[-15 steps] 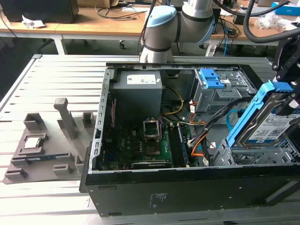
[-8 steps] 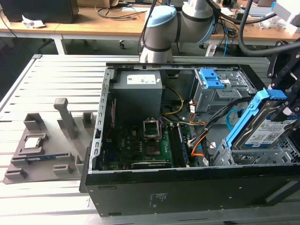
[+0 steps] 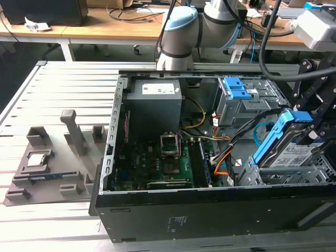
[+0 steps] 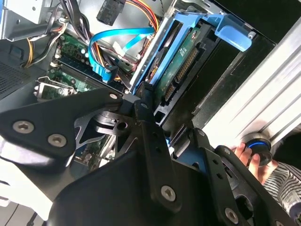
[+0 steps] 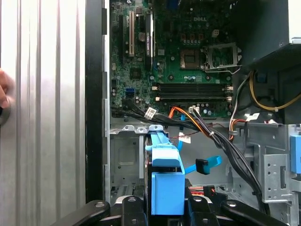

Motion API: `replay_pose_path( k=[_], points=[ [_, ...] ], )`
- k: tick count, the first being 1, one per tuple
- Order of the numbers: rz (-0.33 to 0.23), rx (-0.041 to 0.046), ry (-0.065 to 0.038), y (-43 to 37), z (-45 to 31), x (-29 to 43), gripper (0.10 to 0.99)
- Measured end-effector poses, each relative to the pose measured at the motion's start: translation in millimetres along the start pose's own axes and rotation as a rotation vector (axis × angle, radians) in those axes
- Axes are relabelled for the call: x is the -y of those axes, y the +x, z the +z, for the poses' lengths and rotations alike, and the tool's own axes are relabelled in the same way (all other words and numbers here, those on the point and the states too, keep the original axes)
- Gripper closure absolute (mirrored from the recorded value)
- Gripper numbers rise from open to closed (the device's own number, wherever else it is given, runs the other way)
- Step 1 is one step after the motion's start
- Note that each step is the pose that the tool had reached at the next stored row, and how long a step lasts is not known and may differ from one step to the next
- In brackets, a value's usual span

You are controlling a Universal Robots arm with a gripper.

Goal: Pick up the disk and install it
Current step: 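Insert the disk into the insertion slot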

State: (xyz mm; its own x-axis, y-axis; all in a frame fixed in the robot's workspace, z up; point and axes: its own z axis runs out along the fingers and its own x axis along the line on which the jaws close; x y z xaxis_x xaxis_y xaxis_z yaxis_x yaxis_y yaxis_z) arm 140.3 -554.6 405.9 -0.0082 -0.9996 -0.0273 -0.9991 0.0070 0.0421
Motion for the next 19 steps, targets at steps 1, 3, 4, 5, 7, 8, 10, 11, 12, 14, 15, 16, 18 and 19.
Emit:
replay_pose_path(
  k=[1,3,4,5,7,8,10,11,12,14,15,16,18,19],
  points=[
    [0.000,0.0000,0.000,0.0,1.4,0.0,0.718],
    [0.000,0.0000,0.000,0.1,2.6,0.1,0.718],
    [0.000,0.0001,0.000,0.1,4.0,0.2,0.718],
    [0.000,0.0001,0.000,0.2,5.4,0.2,0.718],
    [0.000,0.0001,0.000,0.2,7.7,0.3,0.718],
    [0.000,0.0001,0.000,0.3,9.3,0.4,0.718],
    [0.000,0.0001,0.000,0.4,13.2,0.5,0.718],
    [0.000,0.0000,0.000,0.4,14.4,0.6,0.718],
    [0.000,-0.0001,0.000,0.4,15.2,0.6,0.718],
    [0.000,0.0000,0.000,0.5,17.0,0.7,0.718],
    [0.000,0.0001,0.000,0.5,18.0,0.7,0.718],
    [0.000,0.0000,0.000,0.5,18.4,0.7,0.718],
    [0.000,-0.0001,0.000,0.5,18.4,0.7,0.718],
    [0.000,-0.0001,0.000,0.5,18.4,0.8,0.718]
  ],
)
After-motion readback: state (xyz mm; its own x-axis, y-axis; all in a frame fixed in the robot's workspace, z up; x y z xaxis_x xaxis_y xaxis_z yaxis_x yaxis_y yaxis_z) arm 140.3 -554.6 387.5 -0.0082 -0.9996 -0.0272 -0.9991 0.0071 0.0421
